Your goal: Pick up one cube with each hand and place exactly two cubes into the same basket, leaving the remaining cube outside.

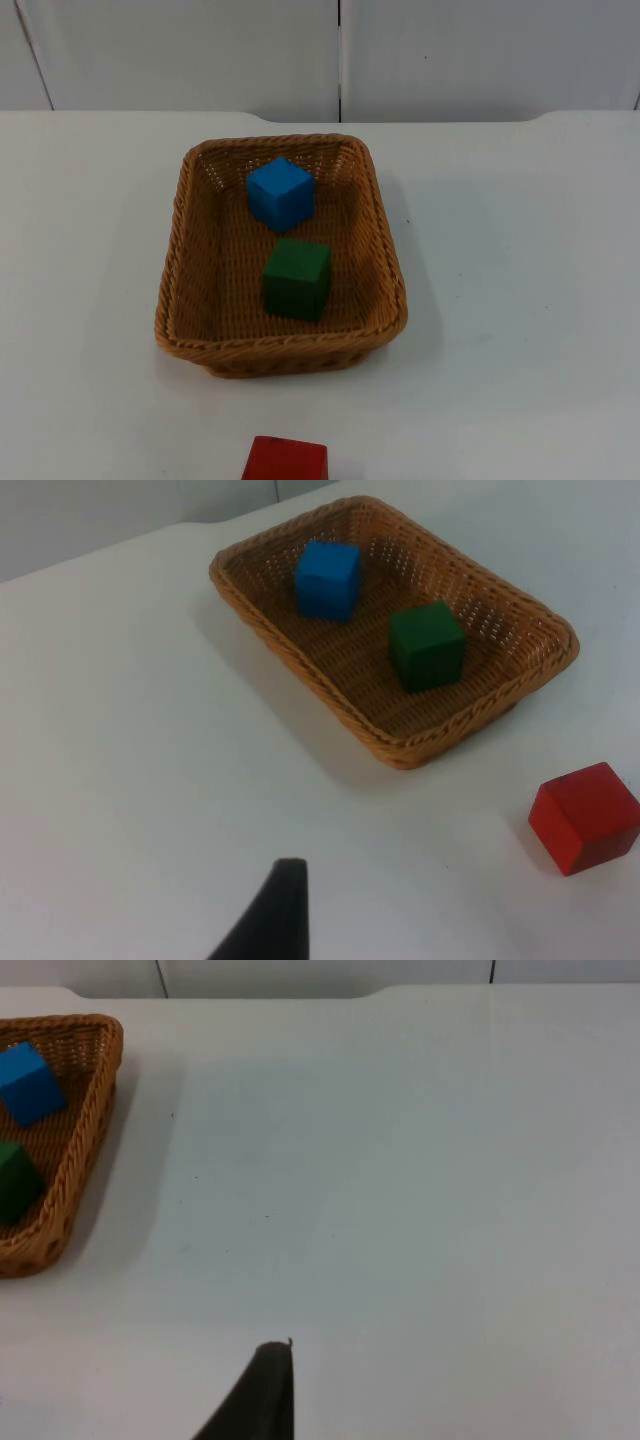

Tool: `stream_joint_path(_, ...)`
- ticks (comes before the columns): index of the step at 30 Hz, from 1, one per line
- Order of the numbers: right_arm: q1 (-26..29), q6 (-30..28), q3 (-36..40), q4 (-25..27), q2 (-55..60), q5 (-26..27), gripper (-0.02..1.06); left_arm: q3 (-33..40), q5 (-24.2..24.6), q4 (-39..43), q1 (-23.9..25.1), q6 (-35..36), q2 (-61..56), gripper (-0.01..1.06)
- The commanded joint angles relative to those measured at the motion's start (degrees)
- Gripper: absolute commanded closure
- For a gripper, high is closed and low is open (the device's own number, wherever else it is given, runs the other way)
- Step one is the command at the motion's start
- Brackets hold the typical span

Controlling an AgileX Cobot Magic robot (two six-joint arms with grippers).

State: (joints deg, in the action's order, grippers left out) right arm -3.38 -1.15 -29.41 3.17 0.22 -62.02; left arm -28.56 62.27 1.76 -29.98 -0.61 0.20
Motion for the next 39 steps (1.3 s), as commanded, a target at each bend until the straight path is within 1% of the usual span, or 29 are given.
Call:
stream_joint_path(1, 0.4, -0.4, -0.1, 0.1, -0.2, 0.3, -0.01, 0.3, -0.7, 0.2, 0.0, 0.1, -0.2, 0.00)
stream_joint_path(17, 0.4, 0.3, -0.1, 0.1, -0.2, 0.3, -0.01, 0.3, -0.7, 0.2, 0.1, 0.1, -0.2, 0.00)
stream_joint_path(20, 0.4, 0.3, -0.1, 0.1, -0.2, 0.3, -0.01, 0.3, -0.7, 0.2, 2.4, 0.1, -0.2, 0.00)
stream_joint_path(21, 0.4, 0.3, -0.1, 0.1, -0.2, 0.3, -0.01, 0.3, -0.7, 0.2, 2.4, 0.1, -0.2, 0.00)
stream_joint_path(24, 0.4, 0.3, -0.1, 0.1, -0.2, 0.3, -0.01, 0.3, -0.7, 0.2, 7.5, 0.1, -0.2, 0.00)
stream_joint_path(25, 0.4, 0.3, -0.1, 0.1, -0.2, 0.3, -0.01, 0.3, -0.7, 0.2, 7.5, 0.1, -0.2, 0.00)
stream_joint_path(29, 0.4, 0.3, -0.1, 0.1, -0.2, 0.3, -0.01, 0.3, -0.7, 0.2, 14.4, 0.1, -0.2, 0.00)
stream_joint_path(30, 0.4, 0.3, -0.1, 0.1, -0.2, 0.3, -0.01, 0.3, -0.7, 0.2, 14.4, 0.1, -0.2, 0.00)
stream_joint_path(33, 0.4, 0.3, -0.1, 0.1, -0.2, 0.3, -0.01, 0.3, -0.7, 0.2, 18.4, 0.1, -0.2, 0.00)
stream_joint_path(36, 0.4, 0.3, -0.1, 0.1, -0.2, 0.3, -0.01, 0.3, -0.7, 0.2, 21.3, 0.1, -0.2, 0.00)
stream_joint_path(37, 0.4, 0.3, -0.1, 0.1, -0.2, 0.3, -0.01, 0.3, -0.7, 0.2, 21.3, 0.1, -0.2, 0.00)
stream_joint_path(39, 0.4, 0.3, -0.1, 0.1, -0.2, 0.3, -0.01, 0.3, -0.7, 0.2, 23.7, 0.1, -0.2, 0.00)
